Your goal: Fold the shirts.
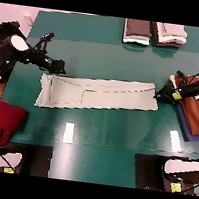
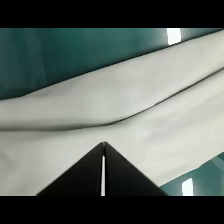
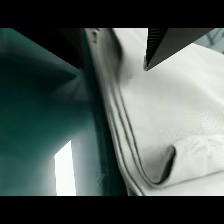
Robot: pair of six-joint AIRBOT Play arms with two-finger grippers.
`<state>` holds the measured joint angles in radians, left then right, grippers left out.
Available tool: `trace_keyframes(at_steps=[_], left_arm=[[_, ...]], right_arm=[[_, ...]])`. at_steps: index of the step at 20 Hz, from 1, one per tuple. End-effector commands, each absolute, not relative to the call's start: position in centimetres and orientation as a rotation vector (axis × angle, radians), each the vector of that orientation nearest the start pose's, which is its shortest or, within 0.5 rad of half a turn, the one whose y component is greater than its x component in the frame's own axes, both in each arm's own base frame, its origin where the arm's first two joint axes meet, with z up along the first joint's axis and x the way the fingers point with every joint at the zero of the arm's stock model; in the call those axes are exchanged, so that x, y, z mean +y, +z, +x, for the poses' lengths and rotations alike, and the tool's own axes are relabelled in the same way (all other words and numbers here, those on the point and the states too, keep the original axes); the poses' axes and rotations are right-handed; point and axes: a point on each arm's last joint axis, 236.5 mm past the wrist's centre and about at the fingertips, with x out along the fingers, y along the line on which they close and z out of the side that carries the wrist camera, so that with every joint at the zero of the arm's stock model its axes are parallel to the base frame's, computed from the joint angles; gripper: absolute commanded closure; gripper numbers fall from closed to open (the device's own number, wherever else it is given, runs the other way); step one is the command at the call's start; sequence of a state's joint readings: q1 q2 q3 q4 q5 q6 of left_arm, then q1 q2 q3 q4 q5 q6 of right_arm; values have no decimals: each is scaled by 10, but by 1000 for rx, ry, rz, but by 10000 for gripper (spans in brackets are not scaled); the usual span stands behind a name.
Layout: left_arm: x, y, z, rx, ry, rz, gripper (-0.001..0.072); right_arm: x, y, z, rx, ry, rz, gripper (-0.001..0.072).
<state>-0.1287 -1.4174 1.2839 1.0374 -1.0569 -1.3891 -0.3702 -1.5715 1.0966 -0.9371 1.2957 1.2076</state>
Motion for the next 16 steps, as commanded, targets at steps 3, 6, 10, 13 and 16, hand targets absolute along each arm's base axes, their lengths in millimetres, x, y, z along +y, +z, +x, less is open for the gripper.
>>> trace_keyframes(at_steps=[3,6,10,13,16], left_arm=[[-225,29,418,1126,-555,-254,676],[-256,9,407,1167,-590,-237,677],[-300,-17,401,1185,-642,-203,677],[-332,-40,396,1235,-686,-189,677],[-351,-54,398,1259,-706,-207,677]], right_arm=[[50,-90,364,1480,397,656,410],[63,-74,375,1444,488,558,695],[69,8,409,1259,529,442,696],[94,91,426,1100,568,358,696],[134,154,426,1004,641,298,696]])
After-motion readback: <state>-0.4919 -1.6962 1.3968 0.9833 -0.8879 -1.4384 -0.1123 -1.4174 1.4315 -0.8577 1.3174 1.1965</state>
